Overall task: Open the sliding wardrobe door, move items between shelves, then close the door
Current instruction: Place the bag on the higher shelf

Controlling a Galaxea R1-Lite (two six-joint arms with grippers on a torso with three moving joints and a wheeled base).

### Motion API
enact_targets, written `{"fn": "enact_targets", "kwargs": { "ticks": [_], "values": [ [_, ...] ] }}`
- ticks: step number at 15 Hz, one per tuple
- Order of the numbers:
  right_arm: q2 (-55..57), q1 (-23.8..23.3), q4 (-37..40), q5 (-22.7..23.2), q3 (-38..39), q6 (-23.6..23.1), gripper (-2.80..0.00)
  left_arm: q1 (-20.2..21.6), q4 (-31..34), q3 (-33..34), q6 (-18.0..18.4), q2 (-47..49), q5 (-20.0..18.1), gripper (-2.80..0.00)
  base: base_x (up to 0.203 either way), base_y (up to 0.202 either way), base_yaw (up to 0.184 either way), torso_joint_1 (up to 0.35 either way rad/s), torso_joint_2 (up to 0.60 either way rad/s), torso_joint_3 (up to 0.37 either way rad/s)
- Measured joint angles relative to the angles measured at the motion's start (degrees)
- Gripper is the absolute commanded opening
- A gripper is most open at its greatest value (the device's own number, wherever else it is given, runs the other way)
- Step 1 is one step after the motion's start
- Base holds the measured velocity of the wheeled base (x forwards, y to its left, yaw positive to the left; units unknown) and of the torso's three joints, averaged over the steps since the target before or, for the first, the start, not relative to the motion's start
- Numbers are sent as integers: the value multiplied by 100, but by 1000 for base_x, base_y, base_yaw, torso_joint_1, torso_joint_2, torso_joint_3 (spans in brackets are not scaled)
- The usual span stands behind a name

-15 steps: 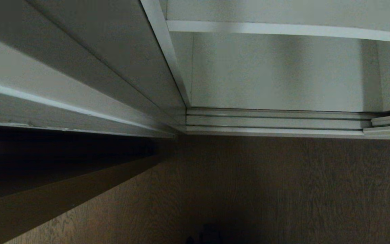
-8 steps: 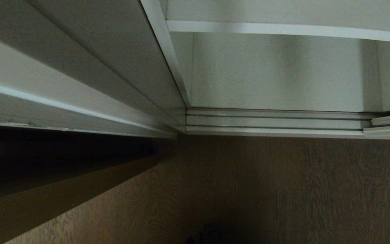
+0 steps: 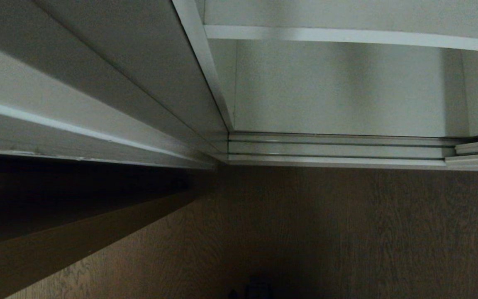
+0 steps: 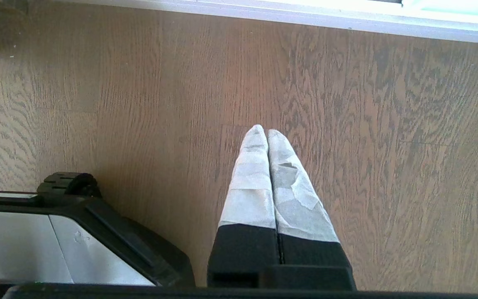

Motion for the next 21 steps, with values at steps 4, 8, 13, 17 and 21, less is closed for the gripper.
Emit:
{"fn": "enact_targets", "kwargs": {
  "ticks": [4, 8, 13, 17, 21],
  "values": [
    [0, 0, 1, 0, 0, 2, -280, 0, -5, 0, -16, 0, 0, -280, 0, 0, 0, 0, 0, 0],
    [2, 0, 0, 0, 0, 2, -280, 0, -6, 0, -28, 0, 0, -280, 0, 0, 0, 0, 0, 0],
    [5, 0, 0, 0, 0, 4, -280, 0, -11, 0, -44, 0, 0, -280, 0, 0, 0, 2, 3, 124],
    [5, 0, 0, 0, 0, 2, -280, 0, -9, -2, -46, 0, 0, -280, 0, 0, 0, 3, 5, 200],
    [5, 0, 0, 0, 0, 4, -280, -4, -9, -2, -65, 0, 2, -280, 0, 0, 0, 1, 2, 202]
  ]
}}
